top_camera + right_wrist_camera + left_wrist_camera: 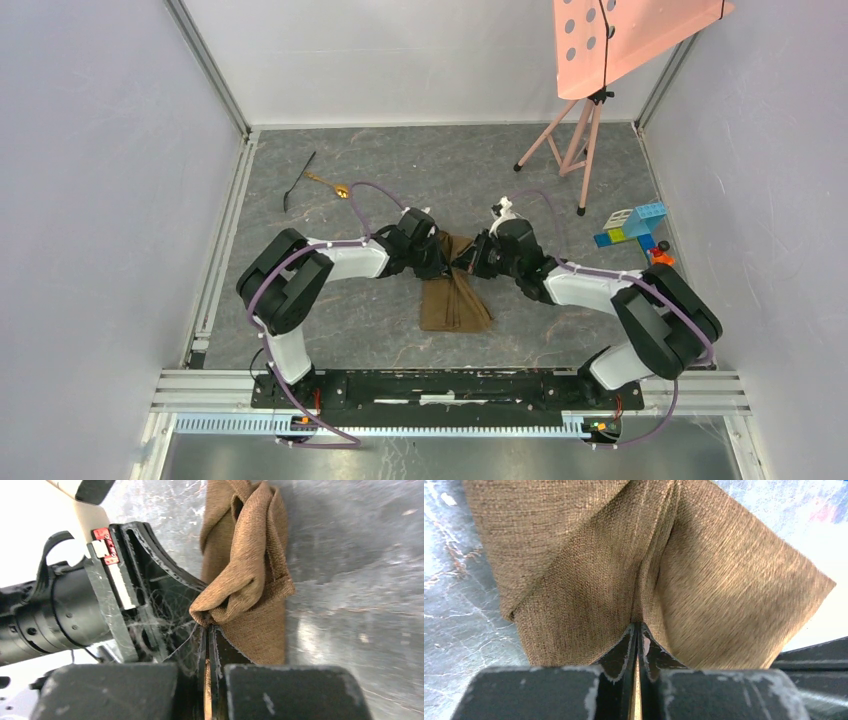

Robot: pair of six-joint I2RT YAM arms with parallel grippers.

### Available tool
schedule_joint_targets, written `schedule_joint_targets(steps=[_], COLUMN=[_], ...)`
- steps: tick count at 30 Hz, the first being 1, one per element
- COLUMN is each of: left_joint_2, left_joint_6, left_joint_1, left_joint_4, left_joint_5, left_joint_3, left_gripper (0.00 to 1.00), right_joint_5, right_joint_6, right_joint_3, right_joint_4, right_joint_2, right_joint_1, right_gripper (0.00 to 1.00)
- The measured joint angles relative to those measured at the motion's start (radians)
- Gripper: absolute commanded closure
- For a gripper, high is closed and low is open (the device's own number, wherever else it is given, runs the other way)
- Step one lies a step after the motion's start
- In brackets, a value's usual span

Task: Fold the napkin into a case and place the utensils inside
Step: Fold the 2/3-rectangle-folded napkin at the center of the board.

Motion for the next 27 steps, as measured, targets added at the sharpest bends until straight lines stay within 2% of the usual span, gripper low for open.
schedule_joint_targets(steps=[4,9,12,18,24,27], left_joint_2=[-0.005,-0.043,-0.092,-0.250,-0.393,-0.373], left_joint_6=[0.000,0.005,0.014,0.032,0.066,0.082], left_joint_1=[0.000,0.003,0.004,0.014,0.064,0.079], left_joint_4=[0.035,0.028,-0.024,-0.137,-0.212,-0.221], left_joint_5=[0.002,-0.008,-0.014,-0.008,-0.048,-0.073], left_joint_3=[-0.020,-0.048,-0.064,-0.115,-0.166,-0.167], left_gripper=[0.89,0.71,0.59,0.47,0.46,0.53], right_joint_5=[0.020,0.063,0.075,0.098,0.109,0.112], right_joint_6=[0.179,0.334,0.372,0.389,0.394,0.398], right_joint_3=[-0.034,-0.068,-0.068,-0.068,-0.066,-0.054], right_joint_4=[0.148,0.238,0.263,0.269,0.259,0.246], right_joint_2=[0.056,0.093,0.100,0.101,0.119,0.130], right_joint_1=[0.043,0.052,0.056,0.056,0.058,0.061], right_gripper=[1.00,1.00,1.00,1.00,1.00,1.00])
